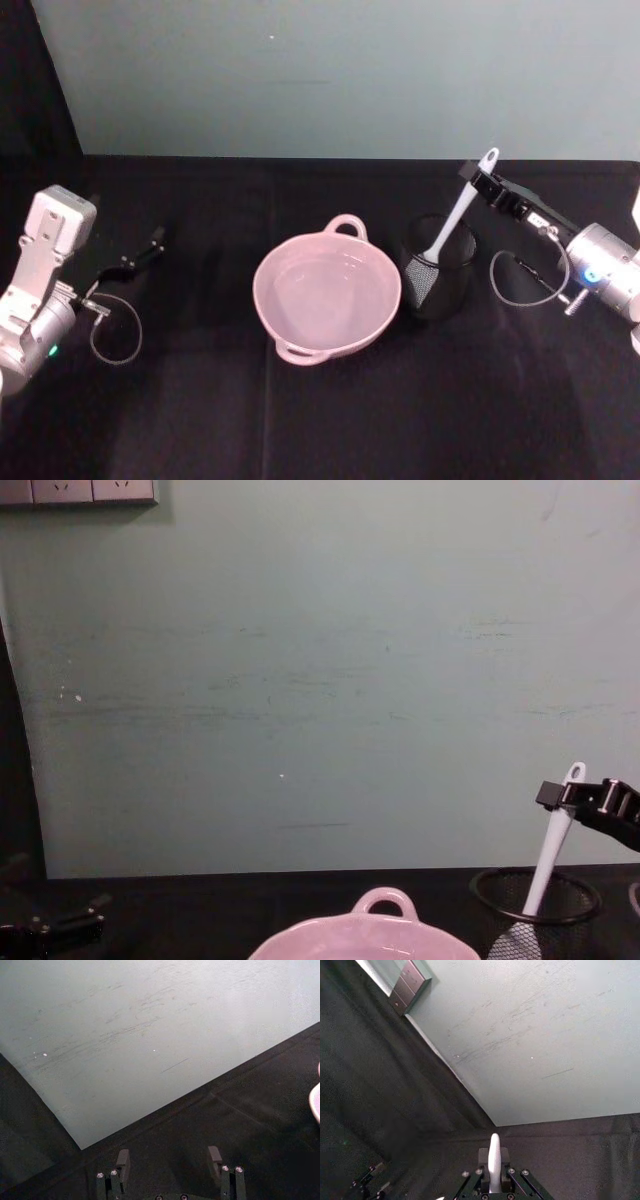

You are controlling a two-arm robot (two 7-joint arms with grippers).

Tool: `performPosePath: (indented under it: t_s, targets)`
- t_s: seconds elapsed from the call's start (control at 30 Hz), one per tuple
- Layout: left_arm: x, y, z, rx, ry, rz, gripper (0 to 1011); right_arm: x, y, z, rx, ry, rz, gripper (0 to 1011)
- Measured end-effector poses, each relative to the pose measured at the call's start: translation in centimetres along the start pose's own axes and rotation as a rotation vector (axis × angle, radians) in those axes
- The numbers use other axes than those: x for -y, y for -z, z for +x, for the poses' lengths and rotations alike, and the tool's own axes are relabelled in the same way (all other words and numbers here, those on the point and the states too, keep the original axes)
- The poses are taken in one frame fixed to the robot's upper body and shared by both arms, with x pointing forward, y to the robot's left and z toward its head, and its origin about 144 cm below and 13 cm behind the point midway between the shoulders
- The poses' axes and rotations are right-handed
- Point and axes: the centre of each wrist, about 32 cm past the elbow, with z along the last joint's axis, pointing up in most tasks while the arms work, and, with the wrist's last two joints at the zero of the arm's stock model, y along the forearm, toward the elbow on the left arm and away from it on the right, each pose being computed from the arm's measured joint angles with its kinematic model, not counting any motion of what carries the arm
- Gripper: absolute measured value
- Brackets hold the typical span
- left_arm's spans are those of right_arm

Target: Use the one hand to pick up the spoon and stir the clear water in the bowl.

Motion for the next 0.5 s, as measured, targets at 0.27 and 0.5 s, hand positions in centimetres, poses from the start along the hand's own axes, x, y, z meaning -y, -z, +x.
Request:
performPosePath:
  t_s: [0.27,0.5]
  targets:
    - [0.00,0.00,0.00,0.000,0.000,0.000,1011,0.07,-0.01,-0.10,0.004,0.009,-0.012,140]
    - [0.00,0.00,0.00,0.000,0.000,0.000,1011,0.07,-0.16,-0.25,0.017,0.018,-0.011,355]
